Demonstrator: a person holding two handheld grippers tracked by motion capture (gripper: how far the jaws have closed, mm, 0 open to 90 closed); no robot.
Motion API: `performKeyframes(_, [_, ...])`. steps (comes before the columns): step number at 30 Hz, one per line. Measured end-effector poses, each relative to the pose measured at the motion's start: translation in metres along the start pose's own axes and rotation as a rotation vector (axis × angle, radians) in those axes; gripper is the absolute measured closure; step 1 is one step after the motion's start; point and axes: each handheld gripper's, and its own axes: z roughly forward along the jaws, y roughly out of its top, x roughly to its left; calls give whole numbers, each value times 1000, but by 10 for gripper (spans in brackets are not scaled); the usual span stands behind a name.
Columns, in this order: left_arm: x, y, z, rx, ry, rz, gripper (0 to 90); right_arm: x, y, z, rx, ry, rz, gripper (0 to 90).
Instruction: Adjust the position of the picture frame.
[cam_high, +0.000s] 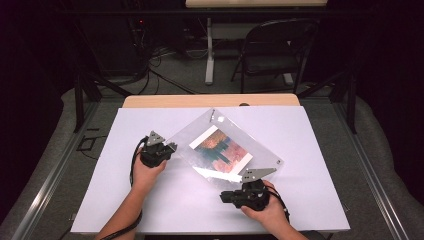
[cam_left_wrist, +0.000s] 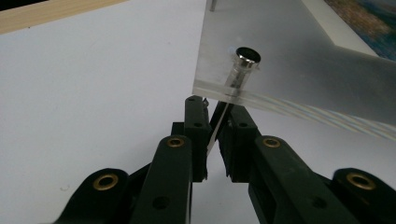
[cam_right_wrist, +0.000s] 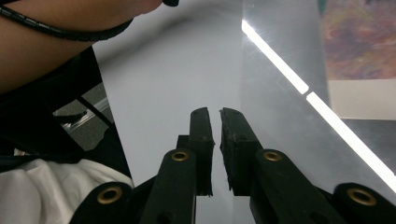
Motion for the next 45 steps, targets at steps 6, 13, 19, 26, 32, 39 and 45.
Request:
performKeyframes(6, [-1,-1,-4,1,-9,3,817,3,0,5,51,-2,2,854])
performKeyframes(13, [-3,-3,-7,15,-14,19,820,0,1,5,86,-21,9,900])
performKeyframes(19, [-5,-5,-11,22,-20,25,821,3,4,6,116,-48,-14,900])
performKeyframes(26, [-11,-8,-19,24,-31,32,825,-6,8,-1,114,-71,5,900])
performKeyframes(32, [-22,-14,-27,48,-47,74,832,-15,10,-9,115,-106,30,900])
performKeyframes(39, [-34,-20,-36,69,-68,101,839,-34,14,-29,79,-280,34,900])
performKeyframes(45, [-36,-19,-38,48,-66,85,839,-37,14,-54,-10,-138,139,900])
